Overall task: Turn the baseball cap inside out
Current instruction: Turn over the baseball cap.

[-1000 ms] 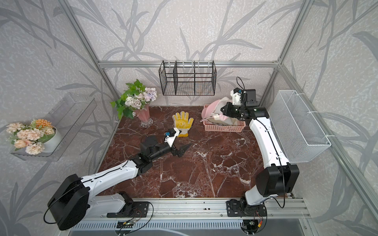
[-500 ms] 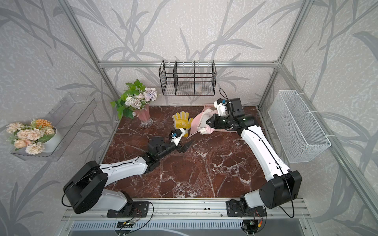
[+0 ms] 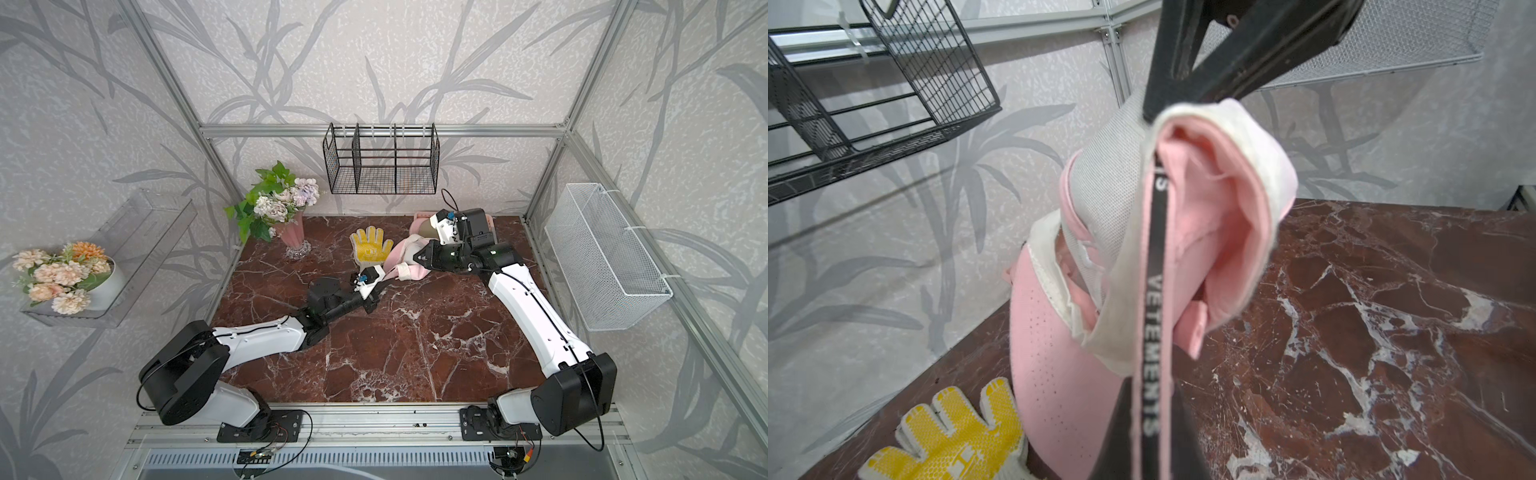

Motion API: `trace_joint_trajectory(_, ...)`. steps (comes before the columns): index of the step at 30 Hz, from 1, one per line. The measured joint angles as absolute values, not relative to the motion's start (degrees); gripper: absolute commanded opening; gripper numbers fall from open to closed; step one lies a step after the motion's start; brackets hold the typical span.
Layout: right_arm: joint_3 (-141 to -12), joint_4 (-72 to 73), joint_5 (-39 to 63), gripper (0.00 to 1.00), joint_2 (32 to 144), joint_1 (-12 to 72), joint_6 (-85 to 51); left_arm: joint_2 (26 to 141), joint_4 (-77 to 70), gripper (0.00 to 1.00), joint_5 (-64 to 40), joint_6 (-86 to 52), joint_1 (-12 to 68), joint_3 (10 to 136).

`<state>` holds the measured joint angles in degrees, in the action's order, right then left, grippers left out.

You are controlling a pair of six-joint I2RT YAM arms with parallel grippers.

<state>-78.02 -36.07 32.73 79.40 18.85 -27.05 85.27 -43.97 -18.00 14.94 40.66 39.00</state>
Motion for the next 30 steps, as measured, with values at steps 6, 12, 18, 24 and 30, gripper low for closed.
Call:
trace_joint_trajectory(6,-71.7,-32.2,28.9,0.65,74.8,19.8,-21.5,83.3,-31.0,0.00,-18.1,15.7,40.8,42.5)
trace_joint_trajectory(12,-65.4,-27.1,25.0,0.72,66.5,24.5,-9.3,81.6,-20.6,0.00,-16.7,17.0,40.9,44.9)
trace_joint_trajectory(18,-64.5,-25.0,22.9,0.73,64.8,30.0,2.5,81.4,-12.8,0.00,-16.2,18.4,40.9,46.1)
trace_joint_trajectory(24,-64.4,-25.0,19.4,0.73,67.7,32.2,10.2,79.2,-9.7,0.00,-17.8,19.8,40.9,46.8)
trace_joint_trajectory(30,-63.9,-24.9,18.0,0.60,71.0,32.3,14.2,77.0,-8.7,0.00,-20.7,21.0,40.9,46.8)
